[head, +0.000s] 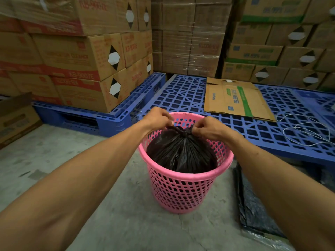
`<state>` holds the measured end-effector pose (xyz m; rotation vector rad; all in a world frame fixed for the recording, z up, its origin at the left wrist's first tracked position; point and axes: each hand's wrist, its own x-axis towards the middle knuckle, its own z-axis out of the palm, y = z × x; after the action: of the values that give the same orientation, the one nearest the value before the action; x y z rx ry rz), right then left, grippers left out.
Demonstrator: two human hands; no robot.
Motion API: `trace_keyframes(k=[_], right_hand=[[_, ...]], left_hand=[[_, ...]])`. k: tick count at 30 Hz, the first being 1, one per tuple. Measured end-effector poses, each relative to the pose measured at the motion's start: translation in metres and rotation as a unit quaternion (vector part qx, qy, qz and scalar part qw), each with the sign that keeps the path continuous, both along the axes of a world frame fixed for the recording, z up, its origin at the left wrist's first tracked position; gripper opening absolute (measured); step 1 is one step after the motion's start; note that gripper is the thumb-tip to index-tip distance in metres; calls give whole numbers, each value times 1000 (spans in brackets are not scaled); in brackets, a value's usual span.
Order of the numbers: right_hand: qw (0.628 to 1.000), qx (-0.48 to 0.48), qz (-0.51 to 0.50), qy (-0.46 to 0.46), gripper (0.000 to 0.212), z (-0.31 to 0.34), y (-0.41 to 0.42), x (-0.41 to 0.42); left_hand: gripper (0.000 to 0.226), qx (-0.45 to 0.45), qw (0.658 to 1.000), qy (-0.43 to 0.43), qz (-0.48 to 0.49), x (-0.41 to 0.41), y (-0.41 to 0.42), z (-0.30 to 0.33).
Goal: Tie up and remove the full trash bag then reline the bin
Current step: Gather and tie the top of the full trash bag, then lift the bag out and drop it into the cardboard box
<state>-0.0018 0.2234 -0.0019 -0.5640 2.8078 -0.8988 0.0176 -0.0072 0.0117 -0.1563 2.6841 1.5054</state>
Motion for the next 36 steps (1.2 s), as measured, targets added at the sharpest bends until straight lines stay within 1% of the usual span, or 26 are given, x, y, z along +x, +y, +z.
trace_keyframes(k=[1, 2, 3, 4, 5, 6, 7, 8, 9, 11, 12, 14, 19, 21, 24, 28, 31, 33, 36], right_hand=[[1000, -3, 0, -1, 19, 2, -1, 1], [1000, -10, -2, -7, 21, 3, -1, 3], [1000, -13, -1, -11, 29, 3, -2, 5], [1000, -5, 10, -7, 43, 4, -5, 7], [1000, 12, 26, 4, 57, 4, -8, 8], [998, 36, 44, 11, 70, 4, -13, 8], [996, 66, 62, 13, 79, 3, -18, 7], [992, 101, 76, 11, 80, 1, -23, 5], [986, 142, 89, 13, 74, -1, -28, 3], [969, 218, 110, 43, 49, -5, -37, 3], [963, 235, 115, 59, 41, -7, -40, 4], [962, 240, 107, 77, 34, -7, -42, 6], [967, 225, 71, 98, 24, 5, -36, 4], [970, 207, 53, 117, 21, 22, -35, 4], [968, 196, 25, 152, 21, 59, -38, 4], [954, 228, 33, 189, 21, 95, -46, 5], [940, 273, 42, 200, 22, 122, -54, 5], [937, 281, 40, 203, 26, 142, -57, 3], [935, 272, 31, 225, 33, 169, -59, -1]], left_hand=[[40, 3, 999, 51, -11, 3, -5, -1], [51, -33, 995, 93, -17, 6, -12, -2], [61, -109, 988, 113, -16, 7, -18, -4], [69, -201, 974, 107, -10, 7, -23, -10], [76, -286, 955, 73, -3, 9, -26, -16], [80, -336, 942, 24, 1, 10, -26, -23], [82, -359, 933, -23, 2, 12, -25, -30], [83, -372, 927, -54, 1, 13, -23, -36], [83, -382, 922, -70, 1, 14, -22, -41], [83, -397, 915, -69, 5, 13, -22, -45], [83, -405, 912, -67, 11, 12, -23, -46], [84, -418, 906, -65, 23, 9, -24, -48], [85, -421, 905, -58, 35, 6, -24, -52], [86, -418, 906, -58, 36, 8, -22, -51], [85, -404, 912, -56, 43, 11, -19, -49], [84, -333, 940, -45, 64, 13, -19, -41], [92, -258, 960, -43, 97, 14, -21, -32], [97, -219, 966, -46, 128, 10, -24, -21], [96, -190, 973, -9, 133, -2, -32, 0]])
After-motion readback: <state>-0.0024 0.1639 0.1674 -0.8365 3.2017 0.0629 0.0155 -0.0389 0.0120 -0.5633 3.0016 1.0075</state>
